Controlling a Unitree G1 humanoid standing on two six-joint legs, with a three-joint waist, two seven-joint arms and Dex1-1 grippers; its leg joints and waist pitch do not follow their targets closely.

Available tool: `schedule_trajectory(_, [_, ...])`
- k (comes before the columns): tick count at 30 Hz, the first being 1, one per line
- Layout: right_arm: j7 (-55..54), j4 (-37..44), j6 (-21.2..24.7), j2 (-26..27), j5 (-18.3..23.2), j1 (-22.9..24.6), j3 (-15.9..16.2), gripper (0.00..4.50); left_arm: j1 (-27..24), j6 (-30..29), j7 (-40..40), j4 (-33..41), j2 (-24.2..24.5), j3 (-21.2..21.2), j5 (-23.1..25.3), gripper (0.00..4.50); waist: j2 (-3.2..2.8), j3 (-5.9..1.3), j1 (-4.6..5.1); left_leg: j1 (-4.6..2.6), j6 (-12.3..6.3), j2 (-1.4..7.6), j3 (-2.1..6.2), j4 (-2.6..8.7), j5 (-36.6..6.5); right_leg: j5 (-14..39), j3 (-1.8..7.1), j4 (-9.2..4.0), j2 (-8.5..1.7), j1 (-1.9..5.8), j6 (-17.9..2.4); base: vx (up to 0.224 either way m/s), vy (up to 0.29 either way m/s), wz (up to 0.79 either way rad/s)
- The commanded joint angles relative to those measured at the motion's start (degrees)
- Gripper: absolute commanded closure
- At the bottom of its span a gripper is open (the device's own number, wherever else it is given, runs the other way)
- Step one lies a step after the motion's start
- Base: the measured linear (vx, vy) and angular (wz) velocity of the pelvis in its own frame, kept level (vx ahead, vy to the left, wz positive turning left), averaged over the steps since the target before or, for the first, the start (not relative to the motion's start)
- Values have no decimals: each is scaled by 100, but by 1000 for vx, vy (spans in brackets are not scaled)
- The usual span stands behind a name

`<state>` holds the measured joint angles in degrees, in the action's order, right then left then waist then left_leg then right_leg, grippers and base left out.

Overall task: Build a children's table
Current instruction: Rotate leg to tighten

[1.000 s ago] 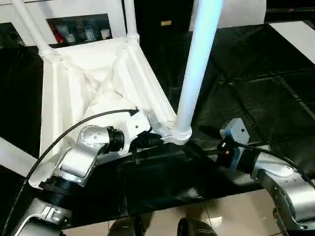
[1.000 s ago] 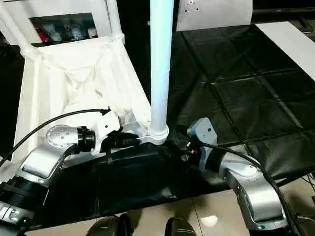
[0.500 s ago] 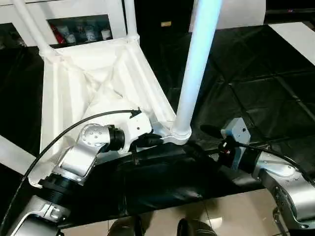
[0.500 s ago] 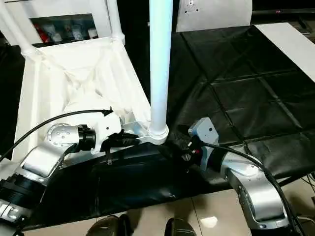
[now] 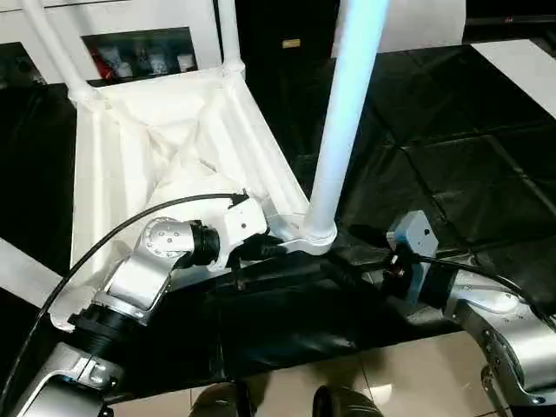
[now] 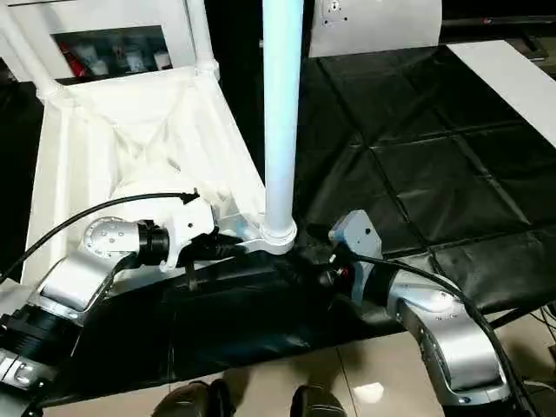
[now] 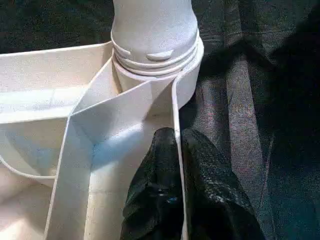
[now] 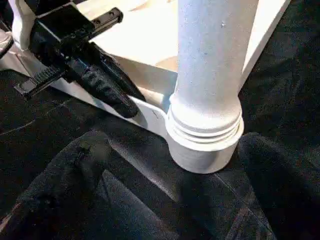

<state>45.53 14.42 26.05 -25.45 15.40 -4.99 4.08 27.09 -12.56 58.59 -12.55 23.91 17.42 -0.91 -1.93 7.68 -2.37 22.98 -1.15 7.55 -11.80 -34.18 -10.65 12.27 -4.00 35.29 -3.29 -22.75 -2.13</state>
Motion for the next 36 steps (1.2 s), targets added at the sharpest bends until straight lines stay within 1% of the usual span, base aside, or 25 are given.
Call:
schedule_trajectory(1, [58, 17, -59, -48, 64, 37, 22, 0, -104, -33, 115, -146, 86, 133, 82, 447, 73, -415, -23, -152, -665, 644, 354, 379, -508, 396, 409, -410, -705, 274, -1345, 0, 0, 0])
schedule_trajectory(4, [118, -83, -144, -83, 92, -99, -40, 0, -114, 142, 325, -144, 163, 224, 85, 447, 69, -423, -22, -148, -703, 641, 358, 375, -469, 306, 403, -397, -698, 275, -1358, 0, 0, 0])
schedule_trajectory(6, [318, -239, -285, -159, 133, -256, -66, 0, -122, 458, 608, -155, 240, 344, 77, 447, 82, -430, -20, -151, -736, 635, 356, 366, -463, 293, 405, -401, -714, 283, -1358, 0, 0, 0])
schedule_trajectory(7, [318, -239, -285, -159, 133, -256, -66, 0, -122, 458, 608, -155, 240, 344, 77, 447, 76, -433, -18, -151, -736, 626, 347, 360, -443, 276, 404, -395, -706, 282, -1366, 0, 0, 0])
schedule_trajectory(8, [573, -337, -388, -255, 186, -342, -33, 0, -108, 637, 788, -173, 278, 408, 45, 447, 86, -419, -21, -149, -744, 637, 346, 367, -419, 243, 406, -393, -699, 279, -1367, 0, 0, 0])
schedule_trajectory(9, [698, -380, -436, -300, 216, -380, -15, 0, -98, 724, 873, -184, 297, 437, 28, 447, 70, -434, -45, -171, -764, 642, 336, 356, -422, 207, 407, -386, -702, 270, -1368, 0, 0, 0])
schedule_trajectory(10, [892, -484, -526, -369, 241, -462, 17, 0, -77, 859, 1061, -192, 345, 506, 6, 447, 87, -431, -50, -167, -782, 642, 335, 357, -397, 169, 405, -379, -700, 275, -1381, 0, 0, 0])
schedule_trajectory(11, [1105, -591, -638, -433, 261, -543, 60, 0, -55, 1012, 1278, -201, 400, 584, -16, 447, 78, -434, -79, -168, -810, 650, 335, 352, -347, 113, 404, -367, -699, 271, -1372, 0, 0, 0])
schedule_trajectory(12, [1105, -591, -638, -433, 261, -543, 60, 0, -55, 1012, 1278, -201, 400, 584, -16, 447, 66, -440, -112, -186, -825, 661, 331, 350, -326, 65, 400, -354, -699, 259, -1383, 0, 0, 0])
schedule_trajectory(14, [1455, -771, -767, -524, 311, -678, 130, 0, -10, 1192, 1582, -244, 469, 686, -45, 447, 72, -440, -125, -193, -840, 666, 329, 354, -294, 8, 391, -337, -686, 249, -1410, 0, 0, 0])
schedule_trajectory(15, [1763, -909, -807, -581, 410, -783, 175, 0, 44, 1316, 1748, -303, 507, 742, -52, 447, 55, -440, -160, -196, -844, 669, 325, 349, -351, 42, 383, -331, -690, 247, -1433, 0, 0, 0])
schedule_trajectory(17, [2112, -1074, -834, -623, 535, -916, 224, 0, 98, 1405, 1913, -346, 543, 789, -66, 447, 61, -437, -201, -193, -819, 683, 320, 347, -363, 56, 390, -330, -699, 247, -1447, 0, 0, 0])
schedule_trajectory(18, [2269, -1184, -845, -640, 570, -1002, 258, 19, 129, 1435, 1999, -356, 554, 807, -84, 450, 54, -441, -236, -203, -795, 692, 319, 347, -372, 70, 392, -326, -705, 241, -1463, 0, 0, 0])
schedule_trajectory(19, [2400, -1292, -851, -656, 576, -1086, 303, 19, 158, 1448, 2078, -358, 559, 825, -102, 450, 56, -440, -242, -202, -770, 686, 318, 352, -411, 132, 382, -325, -701, 241, -1493, 0, 0, 0])
schedule_trajectory(20, [2505, -1372, -824, -665, 588, -1156, 346, 30, 177, 1435, 2129, -351, 560, 835, -120, 450, 56, -440, -242, -202, -770, 686, 318, 352, -411, 132, 382, -325, -701, 241, -1493, 0, 0, 0])
schedule_trajectory(21, [2587, -1444, -821, -672, 594, -1207, 377, 47, 192, 1447, 2170, -364, 556, 836, -130, 450, 50, -443, -259, -216, -698, 699, 318, 358, -464, 221, 384, -326, -704, 233, -1497, 0, 0, 0])
schedule_trajectory(22, [2668, -1530, -825, -658, 593, -1282, 417, 47, 211, 1468, 2205, -384, 549, 843, -134, 450, 61, -443, -258, -210, -686, 697, 318, 360, -475, 220, 388, -328, -708, 237, -1501, 0, 0, 0])
schedule_trajectory(23, [2718, -1586, -832, -647, 592, -1331, 442, 60, 223, 1487, 2228, -400, 543, 846, -134, 450, 60, -451, -260, -207, -663, 694, 320, 361, -460, 202, 385, -321, -716, 244, -1519, 0, 0, 0])
schedule_trajectory(24, [2841, -1756, -847, -589, 615, -1485, 516, 70, 258, 1552, 2276, -466, 525, 855, -117, 450, 65, -453, -262, -197, -661, 691, 319, 357, -435, 158, 388, -319, -718, 249, -1518, 0, 0, 0])
schedule_trajectory(27, [3003, -1877, -815, -549, 650, -1607, 592, 99, 293, 1598, 2310, -535, 506, 864, -122, 450, 69, -456, -263, -184, -681, 681, 318, 347, -423, 172, 386, -324, -724, 254, -1518, 0, 0, 0])
schedule_trajectory(29, [3129, -1943, -807, -550, 669, -1665, 643, 99, 320, 1626, 2332, -586, 488, 863, -122, 450, 82, -460, -266, -186, -700, 686, 316, 345, -407, 163, 386, -321, -726, 255, -1516, 0, 0, 0])
schedule_trajectory(30, [3207, -1981, -797, -561, 682, -1692, 678, 112, 336, 1639, 2346, -618, 476, 857, -117, 450, 75, -462, -272, -183, -712, 685, 317, 344, -395, 168, 384, -323, -724, 257, -1516, 0, 0, 0])
schedule_trajectory(31, [3285, -2008, -784, -578, 691, -1713, 713, 135, 349, 1650, 2349, -645, 471, 851, -107, 450, 75, -466, -269, -187, -714, 683, 317, 342, -381, 160, 378, -315, -716, 254, -1520, 0, 0, 0])
schedule_trajectory(35, [3500, -2098, -757, -629, 666, -1759, 809, 150, 386, 1677, 2352, -708, 471, 846, -86, 450, 84, -454, -272, -181, -734, 689, 317, 348, -413, 237, 383, -327, -724, 250, -1504, 0, 0, 0])
schedule_trajectory(36, [3580, -2117, -731, -657, 657, -1769, 856, 163, 399, 1677, 2347, -735, 474, 833, -77, 450, 88, -449, -273, -179, -728, 686, 318, 349, -412, 262, 385, -330, -726, 250, -1497, 0, 0, 0])
